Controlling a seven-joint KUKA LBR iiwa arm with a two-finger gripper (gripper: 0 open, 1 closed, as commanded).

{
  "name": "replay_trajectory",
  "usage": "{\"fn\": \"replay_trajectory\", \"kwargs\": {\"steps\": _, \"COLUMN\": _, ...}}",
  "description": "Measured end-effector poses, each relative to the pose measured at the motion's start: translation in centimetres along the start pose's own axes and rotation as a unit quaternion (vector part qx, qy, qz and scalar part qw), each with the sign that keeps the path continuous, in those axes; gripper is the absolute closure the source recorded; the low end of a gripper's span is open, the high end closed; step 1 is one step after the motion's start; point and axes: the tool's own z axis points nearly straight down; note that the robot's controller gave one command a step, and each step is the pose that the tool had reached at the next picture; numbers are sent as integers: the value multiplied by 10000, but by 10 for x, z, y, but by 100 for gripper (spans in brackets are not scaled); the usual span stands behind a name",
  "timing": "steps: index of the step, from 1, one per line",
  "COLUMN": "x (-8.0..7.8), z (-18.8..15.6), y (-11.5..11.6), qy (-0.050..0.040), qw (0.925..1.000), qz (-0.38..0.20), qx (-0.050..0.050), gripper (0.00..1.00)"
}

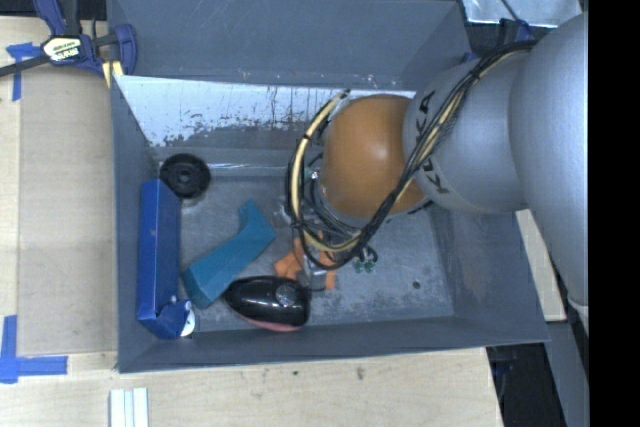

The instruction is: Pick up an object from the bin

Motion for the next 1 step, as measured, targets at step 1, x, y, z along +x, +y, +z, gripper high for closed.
{"fn": "replay_trajectory", "kwargs": {"steps": 1, "x": 2, "z": -1, "y": 1, "qy": 36, "qw": 10000, "qz": 4, "qx": -13, "gripper": 100}}
